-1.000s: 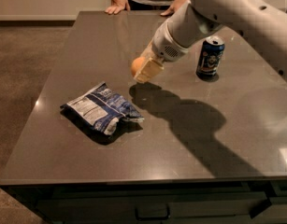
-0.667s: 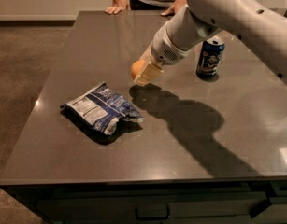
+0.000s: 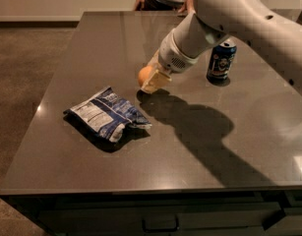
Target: Move orange near blue chip bag
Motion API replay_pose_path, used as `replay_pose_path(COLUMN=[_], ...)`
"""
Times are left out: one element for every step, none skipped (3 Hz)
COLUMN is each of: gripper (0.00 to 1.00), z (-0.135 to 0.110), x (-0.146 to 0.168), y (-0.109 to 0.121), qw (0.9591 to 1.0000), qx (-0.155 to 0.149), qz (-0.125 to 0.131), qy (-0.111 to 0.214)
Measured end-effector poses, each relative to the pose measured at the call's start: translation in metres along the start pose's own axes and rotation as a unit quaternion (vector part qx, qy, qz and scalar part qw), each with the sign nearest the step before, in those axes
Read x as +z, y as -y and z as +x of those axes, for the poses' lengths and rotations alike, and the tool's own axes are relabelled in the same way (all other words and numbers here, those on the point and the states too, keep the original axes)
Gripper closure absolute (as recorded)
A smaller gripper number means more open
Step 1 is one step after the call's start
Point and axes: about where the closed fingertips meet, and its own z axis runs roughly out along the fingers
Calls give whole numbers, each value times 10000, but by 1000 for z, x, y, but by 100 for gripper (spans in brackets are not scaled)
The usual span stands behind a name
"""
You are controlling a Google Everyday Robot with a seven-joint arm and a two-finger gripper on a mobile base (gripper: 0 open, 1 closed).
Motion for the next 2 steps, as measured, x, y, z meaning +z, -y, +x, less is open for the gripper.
replay_pose_path(gripper=[0, 0], z=[4, 4], x=[8, 8], y=[-6, -6], qw=[9999, 9999], qx=[-31, -32], qz=[-121, -121], qy=[-71, -71])
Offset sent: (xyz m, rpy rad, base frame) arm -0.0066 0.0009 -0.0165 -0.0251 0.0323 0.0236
